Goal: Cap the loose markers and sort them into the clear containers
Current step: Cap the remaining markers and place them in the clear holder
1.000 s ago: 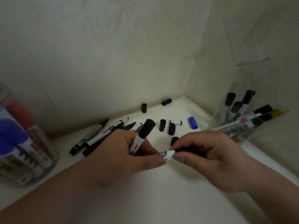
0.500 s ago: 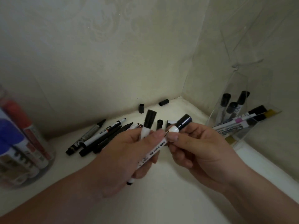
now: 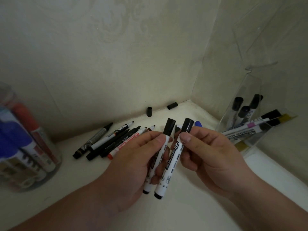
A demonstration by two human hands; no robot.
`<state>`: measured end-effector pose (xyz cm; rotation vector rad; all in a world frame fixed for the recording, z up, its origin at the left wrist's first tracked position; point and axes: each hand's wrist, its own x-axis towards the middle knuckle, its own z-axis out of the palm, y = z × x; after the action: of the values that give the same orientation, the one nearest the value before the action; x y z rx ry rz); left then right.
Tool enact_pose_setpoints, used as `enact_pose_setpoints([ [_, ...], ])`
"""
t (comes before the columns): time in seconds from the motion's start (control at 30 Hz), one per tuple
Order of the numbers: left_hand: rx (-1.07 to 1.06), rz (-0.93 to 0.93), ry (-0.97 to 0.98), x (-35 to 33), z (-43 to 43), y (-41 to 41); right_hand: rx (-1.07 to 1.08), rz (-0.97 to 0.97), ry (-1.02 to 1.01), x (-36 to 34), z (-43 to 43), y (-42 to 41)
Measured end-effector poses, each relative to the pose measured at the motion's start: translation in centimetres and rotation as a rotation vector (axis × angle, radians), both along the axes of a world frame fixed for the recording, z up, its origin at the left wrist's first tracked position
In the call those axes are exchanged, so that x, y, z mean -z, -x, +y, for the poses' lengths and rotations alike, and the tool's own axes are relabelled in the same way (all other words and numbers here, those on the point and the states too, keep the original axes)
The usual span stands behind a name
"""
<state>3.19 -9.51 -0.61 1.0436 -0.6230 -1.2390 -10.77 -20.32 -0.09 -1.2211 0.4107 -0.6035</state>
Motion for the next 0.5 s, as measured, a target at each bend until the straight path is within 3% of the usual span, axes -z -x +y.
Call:
enact_pose_setpoints([
  [0.27,0.008,0.109,0.013,-0.08,-0.12,0.06,-0.079,0.028,0.012,0.17,-0.25,0.19],
  [0.5,0.010,-0.047,-0.044,-0.11,0.18,-0.05,-0.134,-0.027,-0.057,0.35,-0.38,0.34],
])
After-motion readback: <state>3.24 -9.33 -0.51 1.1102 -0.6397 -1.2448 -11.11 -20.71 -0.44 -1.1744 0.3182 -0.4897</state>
